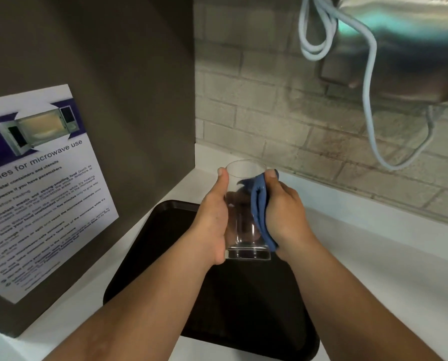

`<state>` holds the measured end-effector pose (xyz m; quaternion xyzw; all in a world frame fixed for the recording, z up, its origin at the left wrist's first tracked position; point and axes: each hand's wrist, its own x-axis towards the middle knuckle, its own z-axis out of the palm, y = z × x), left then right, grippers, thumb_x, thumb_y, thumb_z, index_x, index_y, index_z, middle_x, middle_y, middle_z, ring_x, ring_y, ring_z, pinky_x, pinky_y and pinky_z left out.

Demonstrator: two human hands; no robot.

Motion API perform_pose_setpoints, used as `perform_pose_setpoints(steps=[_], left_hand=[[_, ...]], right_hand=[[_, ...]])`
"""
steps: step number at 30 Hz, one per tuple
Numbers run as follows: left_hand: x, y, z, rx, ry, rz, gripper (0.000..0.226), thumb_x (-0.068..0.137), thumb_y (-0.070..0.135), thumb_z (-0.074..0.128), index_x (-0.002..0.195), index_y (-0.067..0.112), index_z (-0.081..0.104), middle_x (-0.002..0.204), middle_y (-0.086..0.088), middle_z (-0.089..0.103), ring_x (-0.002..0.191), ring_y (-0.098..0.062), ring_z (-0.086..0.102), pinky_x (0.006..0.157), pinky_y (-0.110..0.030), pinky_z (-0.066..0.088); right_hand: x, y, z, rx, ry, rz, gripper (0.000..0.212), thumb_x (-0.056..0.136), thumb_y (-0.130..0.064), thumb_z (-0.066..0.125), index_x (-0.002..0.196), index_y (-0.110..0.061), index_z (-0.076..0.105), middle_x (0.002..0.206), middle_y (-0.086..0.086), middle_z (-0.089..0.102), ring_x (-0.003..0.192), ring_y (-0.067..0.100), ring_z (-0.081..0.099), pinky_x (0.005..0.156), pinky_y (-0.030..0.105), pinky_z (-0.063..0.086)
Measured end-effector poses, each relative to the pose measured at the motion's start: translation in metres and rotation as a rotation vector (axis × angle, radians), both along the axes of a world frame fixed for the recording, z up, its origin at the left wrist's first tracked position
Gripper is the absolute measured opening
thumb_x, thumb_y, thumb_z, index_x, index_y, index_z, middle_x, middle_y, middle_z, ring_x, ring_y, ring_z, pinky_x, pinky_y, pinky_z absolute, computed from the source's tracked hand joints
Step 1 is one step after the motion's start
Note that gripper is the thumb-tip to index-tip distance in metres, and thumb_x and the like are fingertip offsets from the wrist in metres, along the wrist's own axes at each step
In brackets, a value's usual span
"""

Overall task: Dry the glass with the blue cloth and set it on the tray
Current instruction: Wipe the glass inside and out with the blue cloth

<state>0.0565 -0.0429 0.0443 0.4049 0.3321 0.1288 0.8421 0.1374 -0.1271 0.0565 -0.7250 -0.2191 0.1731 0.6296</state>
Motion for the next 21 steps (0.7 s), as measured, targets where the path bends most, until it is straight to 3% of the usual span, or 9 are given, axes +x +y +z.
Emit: perform_pose_setpoints(steps=[2, 5, 9, 11, 13, 17, 19, 21], left_hand=[[-0.001, 0.000, -0.001, -0.022, -0.003, -0.021, 0.085, 0.085, 0.087, 0.048, 0.116, 0.014, 0.078, 0.109, -0.020, 0.083, 0.107, -0.042, 0.078, 0.101, -0.060, 0.058], [-0.003, -0.005, 0.002, 0.026, -0.042, -0.067, 0.084, 0.069, 0.085, 0.063, 0.112, 0.015, 0.081, 0.107, -0.018, 0.084, 0.100, -0.036, 0.081, 0.091, -0.053, 0.064], [-0.005, -0.007, 0.009, 0.075, -0.050, -0.061, 0.089, 0.061, 0.077, 0.072, 0.119, 0.010, 0.079, 0.111, -0.020, 0.082, 0.107, -0.039, 0.079, 0.101, -0.057, 0.060], [-0.004, -0.002, 0.014, 0.061, -0.011, -0.018, 0.090, 0.063, 0.081, 0.072, 0.117, 0.009, 0.075, 0.101, -0.018, 0.084, 0.094, -0.037, 0.082, 0.084, -0.054, 0.066], [-0.002, 0.004, 0.018, 0.068, 0.048, 0.047, 0.084, 0.072, 0.083, 0.070, 0.117, 0.011, 0.069, 0.096, -0.016, 0.085, 0.082, -0.034, 0.083, 0.069, -0.047, 0.068], [-0.002, 0.008, 0.018, 0.236, 0.160, 0.064, 0.082, 0.083, 0.083, 0.058, 0.125, 0.012, 0.067, 0.118, -0.014, 0.075, 0.108, -0.032, 0.073, 0.100, -0.052, 0.056], [-0.003, 0.007, 0.016, 0.288, 0.145, 0.009, 0.080, 0.080, 0.084, 0.057, 0.120, 0.015, 0.069, 0.120, -0.013, 0.075, 0.110, -0.030, 0.072, 0.099, -0.048, 0.056], [-0.005, 0.005, 0.014, 0.282, 0.085, -0.049, 0.080, 0.068, 0.083, 0.061, 0.114, 0.018, 0.075, 0.116, -0.013, 0.080, 0.107, -0.028, 0.076, 0.094, -0.043, 0.059]], right_hand=[[-0.003, -0.001, -0.006, -0.020, -0.006, 0.004, 0.048, 0.095, -0.059, 0.032, 0.085, -0.029, 0.068, 0.072, -0.003, 0.074, 0.070, 0.007, 0.070, 0.072, 0.031, 0.051], [-0.005, -0.004, -0.013, -0.017, -0.059, 0.027, 0.046, 0.093, -0.063, 0.032, 0.091, -0.034, 0.067, 0.085, -0.004, 0.074, 0.081, 0.007, 0.069, 0.082, 0.034, 0.052], [-0.003, -0.006, -0.009, 0.033, 0.007, 0.080, 0.047, 0.091, -0.062, 0.037, 0.086, -0.028, 0.069, 0.076, -0.002, 0.074, 0.068, 0.009, 0.069, 0.069, 0.030, 0.052], [-0.004, -0.010, -0.009, 0.046, 0.060, 0.103, 0.043, 0.087, -0.062, 0.043, 0.079, -0.026, 0.067, 0.072, 0.000, 0.072, 0.062, 0.011, 0.068, 0.065, 0.031, 0.054], [-0.011, -0.017, -0.015, 0.035, 0.055, 0.144, 0.036, 0.087, -0.059, 0.045, 0.079, -0.030, 0.065, 0.074, -0.006, 0.070, 0.067, 0.010, 0.066, 0.070, 0.034, 0.054], [-0.035, -0.020, -0.030, -0.098, -0.328, 0.220, 0.022, 0.098, -0.049, 0.036, 0.093, -0.033, 0.050, 0.080, -0.006, 0.068, 0.075, 0.002, 0.066, 0.063, 0.008, 0.047], [-0.042, -0.014, -0.027, -0.080, -0.435, 0.172, 0.009, 0.099, -0.047, 0.033, 0.097, -0.039, 0.038, 0.085, -0.015, 0.063, 0.082, -0.010, 0.061, 0.066, 0.001, 0.043], [-0.033, -0.008, -0.019, -0.030, -0.463, 0.037, 0.013, 0.099, -0.049, 0.033, 0.103, -0.038, 0.039, 0.084, -0.022, 0.057, 0.081, -0.018, 0.058, 0.065, -0.001, 0.040]])
